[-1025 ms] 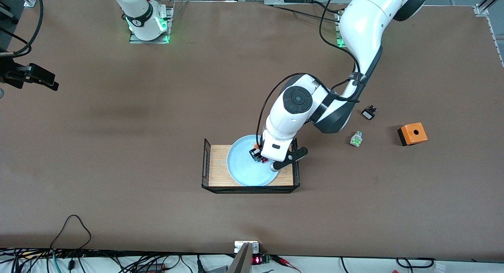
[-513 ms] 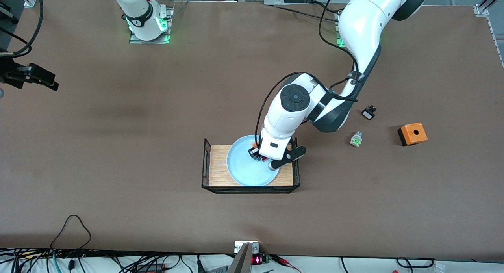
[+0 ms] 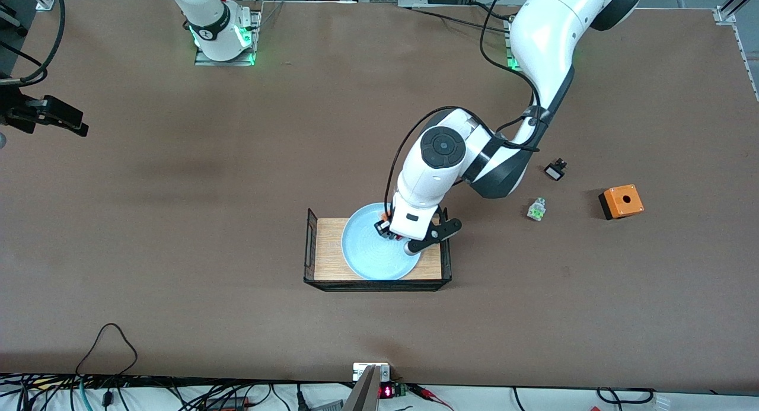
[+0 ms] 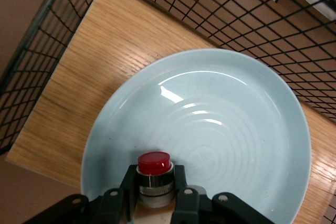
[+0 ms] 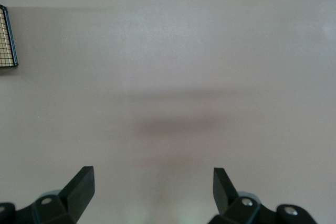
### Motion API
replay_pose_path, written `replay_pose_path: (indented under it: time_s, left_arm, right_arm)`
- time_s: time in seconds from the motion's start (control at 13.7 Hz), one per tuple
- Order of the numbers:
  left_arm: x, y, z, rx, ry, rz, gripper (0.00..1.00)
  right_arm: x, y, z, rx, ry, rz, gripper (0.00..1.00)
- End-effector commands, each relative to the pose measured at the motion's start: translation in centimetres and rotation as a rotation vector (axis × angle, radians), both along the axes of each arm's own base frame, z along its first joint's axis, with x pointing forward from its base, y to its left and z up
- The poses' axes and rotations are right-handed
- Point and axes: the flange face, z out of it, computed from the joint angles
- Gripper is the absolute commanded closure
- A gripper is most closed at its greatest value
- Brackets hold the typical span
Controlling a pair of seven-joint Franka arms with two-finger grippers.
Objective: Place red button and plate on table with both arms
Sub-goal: 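Lift the red button out of the wire tray with the left gripper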
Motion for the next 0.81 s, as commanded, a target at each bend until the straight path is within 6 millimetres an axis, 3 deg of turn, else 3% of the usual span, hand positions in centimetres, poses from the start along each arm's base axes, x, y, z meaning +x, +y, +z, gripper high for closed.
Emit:
replay_pose_path:
  time_s: [0.0, 0.44, 0.59, 0.73]
  left_arm:
    - [-0.5, 0.3, 2.3, 0.042, -0.002, 0.0, 1.0]
    - [-1.2, 0.2, 6.7, 0.018, -0.016, 0.006, 1.0]
    - [-1.5, 1.1, 9.2, 0.035, -0.021, 0.003, 1.0]
    - [-2.2, 1.7, 10.2, 0.076, 0.008, -0.014, 1.0]
  right_arm:
    - [0.2, 0.0, 0.4, 0.004, -0.005, 0.009, 0.0]
    - [0.2, -0.1, 0.4, 0.004, -0.005, 0.004, 0.0]
    - [0.2, -0.1, 0.4, 0.005, -0.005, 0.004, 0.0]
    - [0.2, -0.1, 0.4, 0.007, -0.005, 0.002, 0.0]
